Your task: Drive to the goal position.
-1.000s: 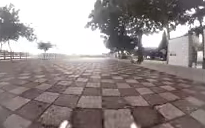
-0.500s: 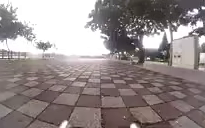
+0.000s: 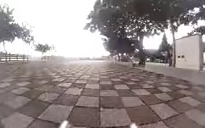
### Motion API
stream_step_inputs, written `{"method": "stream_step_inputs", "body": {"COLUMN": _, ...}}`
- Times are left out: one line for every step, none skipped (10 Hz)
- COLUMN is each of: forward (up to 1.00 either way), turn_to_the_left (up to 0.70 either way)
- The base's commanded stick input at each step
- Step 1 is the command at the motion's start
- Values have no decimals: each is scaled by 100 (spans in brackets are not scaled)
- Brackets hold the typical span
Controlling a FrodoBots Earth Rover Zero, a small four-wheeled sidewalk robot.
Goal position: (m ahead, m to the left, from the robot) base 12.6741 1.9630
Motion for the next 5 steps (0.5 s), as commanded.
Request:
{"method": "stream_step_inputs", "body": {"forward": 70, "turn_to_the_left": 0}}
{"method": "stream_step_inputs", "body": {"forward": 70, "turn_to_the_left": 0}}
{"method": "stream_step_inputs", "body": {"forward": 70, "turn_to_the_left": 0}}
{"method": "stream_step_inputs", "body": {"forward": 70, "turn_to_the_left": 0}}
{"method": "stream_step_inputs", "body": {"forward": 70, "turn_to_the_left": 0}}
